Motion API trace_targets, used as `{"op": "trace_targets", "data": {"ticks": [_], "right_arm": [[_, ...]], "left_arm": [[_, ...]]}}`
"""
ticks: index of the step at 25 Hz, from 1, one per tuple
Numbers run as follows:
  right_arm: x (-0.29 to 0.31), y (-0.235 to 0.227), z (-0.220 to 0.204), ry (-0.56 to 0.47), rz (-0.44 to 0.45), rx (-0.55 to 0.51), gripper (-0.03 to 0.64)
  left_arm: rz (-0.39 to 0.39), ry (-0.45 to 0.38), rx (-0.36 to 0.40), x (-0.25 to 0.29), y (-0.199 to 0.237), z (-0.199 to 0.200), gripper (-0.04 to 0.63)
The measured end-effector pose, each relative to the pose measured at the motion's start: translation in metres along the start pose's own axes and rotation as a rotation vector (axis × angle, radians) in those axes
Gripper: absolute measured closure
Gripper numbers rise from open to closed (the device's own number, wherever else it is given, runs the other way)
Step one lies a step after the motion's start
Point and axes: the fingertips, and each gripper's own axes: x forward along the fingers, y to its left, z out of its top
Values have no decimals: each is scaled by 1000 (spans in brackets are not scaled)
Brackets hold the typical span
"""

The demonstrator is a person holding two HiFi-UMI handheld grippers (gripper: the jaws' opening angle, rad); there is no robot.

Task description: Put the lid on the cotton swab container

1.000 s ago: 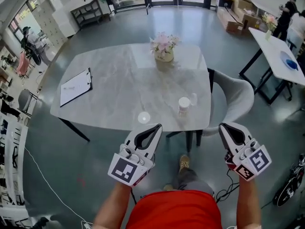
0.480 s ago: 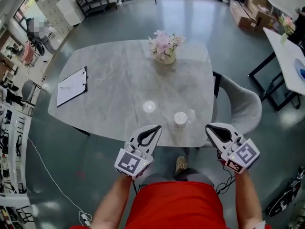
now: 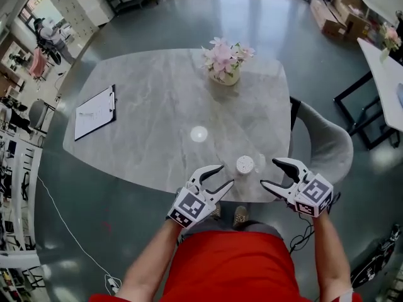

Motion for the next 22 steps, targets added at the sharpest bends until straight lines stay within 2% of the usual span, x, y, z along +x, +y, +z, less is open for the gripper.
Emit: {"op": "trace_targets", "data": {"ticks": [5,12,16,22], "right_arm": [[15,-12,-12,94,60,-63,282],[29,-11,-6,203,163,-251,285],[34,-1,1,223,209,-301,386],[44,10,5,275,220,-369,388]], "left_arm": [[-100,85,50,24,-3,-17,385],[-160,111,79,44,-3,-18,385],[-172,118,93,50,-1,-20,388],[-201,114,103,55,-3,-20,391]]}}
